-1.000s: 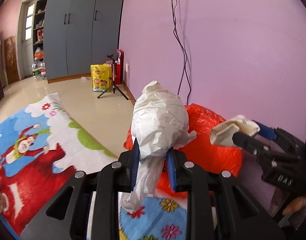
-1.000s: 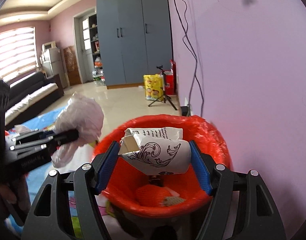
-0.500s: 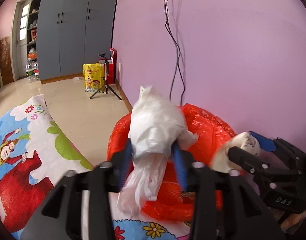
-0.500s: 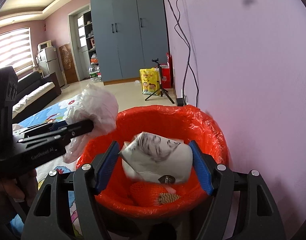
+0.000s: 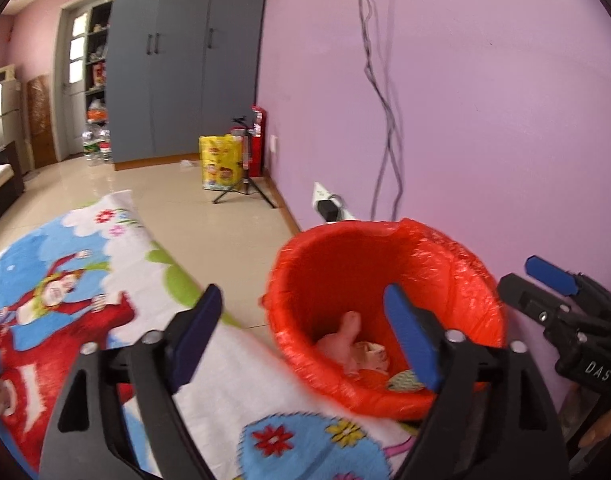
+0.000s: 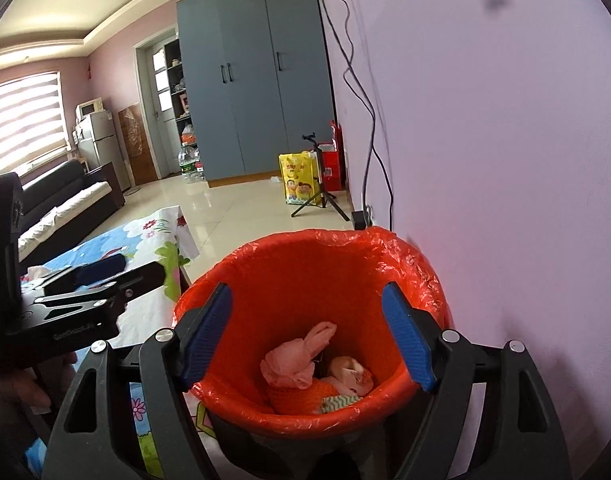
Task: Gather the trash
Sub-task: 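Move both tools back over the trash on the bed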
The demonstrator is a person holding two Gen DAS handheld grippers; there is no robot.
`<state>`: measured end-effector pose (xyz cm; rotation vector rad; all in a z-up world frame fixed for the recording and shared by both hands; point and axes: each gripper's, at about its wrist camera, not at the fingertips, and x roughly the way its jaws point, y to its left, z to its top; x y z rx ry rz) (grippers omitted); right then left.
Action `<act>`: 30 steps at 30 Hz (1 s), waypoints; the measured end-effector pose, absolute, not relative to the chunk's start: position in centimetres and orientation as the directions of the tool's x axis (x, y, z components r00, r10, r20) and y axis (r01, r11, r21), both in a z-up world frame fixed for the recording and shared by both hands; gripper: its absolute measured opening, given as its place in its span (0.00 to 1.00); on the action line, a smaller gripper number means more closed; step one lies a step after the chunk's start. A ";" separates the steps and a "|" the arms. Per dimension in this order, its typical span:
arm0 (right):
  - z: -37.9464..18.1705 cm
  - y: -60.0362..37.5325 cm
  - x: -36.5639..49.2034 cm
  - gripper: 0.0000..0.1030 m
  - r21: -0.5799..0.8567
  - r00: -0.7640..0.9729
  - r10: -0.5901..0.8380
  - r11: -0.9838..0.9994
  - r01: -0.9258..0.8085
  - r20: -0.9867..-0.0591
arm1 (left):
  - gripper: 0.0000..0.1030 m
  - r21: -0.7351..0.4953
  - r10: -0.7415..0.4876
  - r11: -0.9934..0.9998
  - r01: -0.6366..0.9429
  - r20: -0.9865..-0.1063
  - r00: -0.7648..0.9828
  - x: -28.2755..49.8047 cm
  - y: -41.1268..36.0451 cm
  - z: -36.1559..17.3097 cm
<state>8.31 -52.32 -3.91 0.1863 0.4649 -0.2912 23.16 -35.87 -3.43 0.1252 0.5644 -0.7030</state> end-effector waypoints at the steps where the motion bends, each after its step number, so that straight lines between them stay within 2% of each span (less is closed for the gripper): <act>1: -3.9 -52.3 8.3 0.71 0.106 0.854 -0.233 0.943 0.316 -0.466 | 0.89 -0.067 -0.561 0.775 0.629 -0.532 0.634 23.0 -35.1 -3.3; 8: -4.2 -50.3 9.6 0.71 0.108 0.856 -0.198 0.954 0.280 -0.478 | 0.93 -0.009 -0.489 0.818 0.575 -0.536 0.688 22.0 -29.9 -3.0; 18: -2.5 -42.3 12.2 0.75 0.116 0.893 -0.060 0.985 0.124 -0.447 | 0.95 0.025 -0.422 0.870 0.492 -0.477 0.771 19.3 -18.9 1.0; 26: -1.6 -32.5 16.1 0.75 0.150 0.882 0.113 0.988 -0.049 -0.457 | 0.95 0.079 -0.240 0.948 0.310 -0.466 0.852 17.9 -6.8 1.5; 30: -2.2 -26.2 19.4 0.75 0.112 0.843 0.182 0.983 -0.145 -0.507 | 0.95 0.063 -0.145 0.978 0.199 -0.482 0.864 18.3 -0.5 1.1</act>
